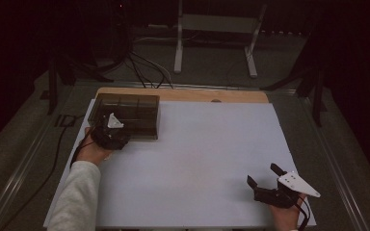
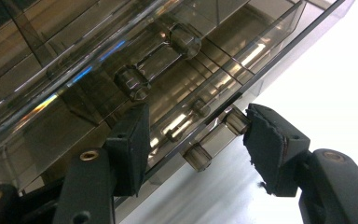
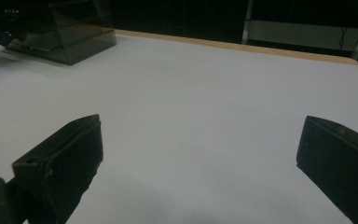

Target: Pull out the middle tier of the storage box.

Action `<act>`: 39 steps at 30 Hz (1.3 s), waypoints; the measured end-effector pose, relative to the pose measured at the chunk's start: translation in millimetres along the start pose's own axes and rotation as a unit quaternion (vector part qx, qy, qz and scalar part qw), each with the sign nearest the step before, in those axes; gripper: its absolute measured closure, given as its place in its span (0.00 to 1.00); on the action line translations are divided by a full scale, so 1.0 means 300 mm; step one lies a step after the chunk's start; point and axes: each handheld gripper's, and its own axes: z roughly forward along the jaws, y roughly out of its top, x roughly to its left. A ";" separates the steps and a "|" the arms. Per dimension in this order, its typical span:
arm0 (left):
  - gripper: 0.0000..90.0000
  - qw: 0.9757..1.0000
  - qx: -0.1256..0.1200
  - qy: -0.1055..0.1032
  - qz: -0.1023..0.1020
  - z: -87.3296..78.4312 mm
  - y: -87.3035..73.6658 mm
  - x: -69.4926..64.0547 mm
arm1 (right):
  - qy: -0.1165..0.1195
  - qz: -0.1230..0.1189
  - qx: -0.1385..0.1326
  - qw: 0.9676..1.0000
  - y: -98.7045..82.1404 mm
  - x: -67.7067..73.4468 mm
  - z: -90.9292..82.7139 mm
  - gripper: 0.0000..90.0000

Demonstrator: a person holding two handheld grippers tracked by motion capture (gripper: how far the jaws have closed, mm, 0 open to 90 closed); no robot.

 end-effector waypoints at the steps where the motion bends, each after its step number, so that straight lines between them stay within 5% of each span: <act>1: 0.48 1.000 0.001 0.001 0.001 0.001 0.001 0.000 | 0.000 0.000 0.000 1.000 0.000 0.000 0.000 0.01; 39: 0.54 1.000 0.003 -0.004 0.020 -0.027 -0.011 -0.034 | -0.001 0.002 0.001 1.000 -0.001 -0.002 -0.002 0.01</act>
